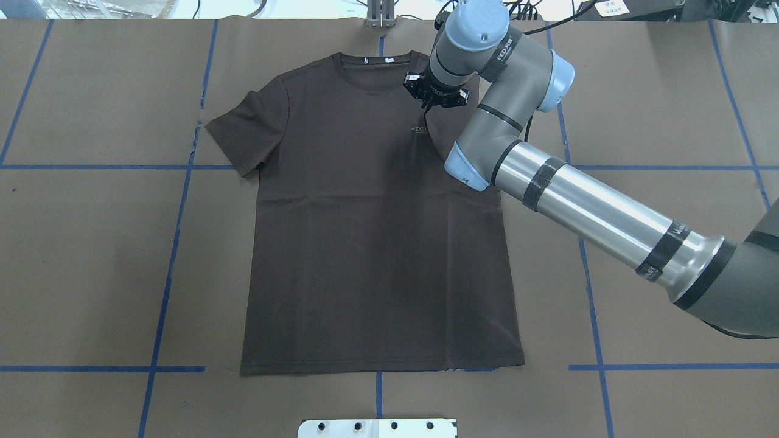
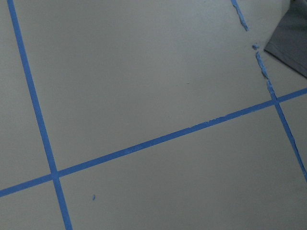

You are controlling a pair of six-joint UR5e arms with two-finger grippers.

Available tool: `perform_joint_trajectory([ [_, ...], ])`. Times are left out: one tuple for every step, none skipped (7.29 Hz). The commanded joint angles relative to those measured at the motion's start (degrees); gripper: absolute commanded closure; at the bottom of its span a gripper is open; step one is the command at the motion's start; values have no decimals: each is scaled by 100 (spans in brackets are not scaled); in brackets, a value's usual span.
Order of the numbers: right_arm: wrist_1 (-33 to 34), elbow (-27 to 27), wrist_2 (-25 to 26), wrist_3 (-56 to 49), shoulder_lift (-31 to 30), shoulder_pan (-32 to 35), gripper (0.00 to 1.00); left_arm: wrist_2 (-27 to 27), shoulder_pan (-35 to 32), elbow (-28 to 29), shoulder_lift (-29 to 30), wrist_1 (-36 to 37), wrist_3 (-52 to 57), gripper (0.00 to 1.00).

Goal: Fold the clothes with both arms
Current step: 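Grasp the sleeve with the right gripper while the left arm reaches toward the other sleeve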

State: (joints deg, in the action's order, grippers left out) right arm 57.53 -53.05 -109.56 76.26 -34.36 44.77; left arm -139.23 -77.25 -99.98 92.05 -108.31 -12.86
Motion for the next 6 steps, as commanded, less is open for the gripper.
perform_joint_trajectory([
  [-22,-509,137,98,-192,-205,0,89,1206,180,775,-636,-1832,0],
  [-31,-1183,93,230,-568,-206,0,272,1543,311,1267,-656,-2600,0],
  [-22,-1956,-46,248,-1129,-197,0,405,1720,826,1863,-683,-3391,0],
  [30,-2546,-326,292,-1578,-153,0,702,1931,1458,2496,-683,-3764,0],
  [30,-2996,-703,379,-1983,-40,0,1740,2246,1629,2615,-796,-4151,0],
  [30,-3488,-733,485,-2405,-39,0,1968,2336,1997,2651,-1119,-4198,0],
])
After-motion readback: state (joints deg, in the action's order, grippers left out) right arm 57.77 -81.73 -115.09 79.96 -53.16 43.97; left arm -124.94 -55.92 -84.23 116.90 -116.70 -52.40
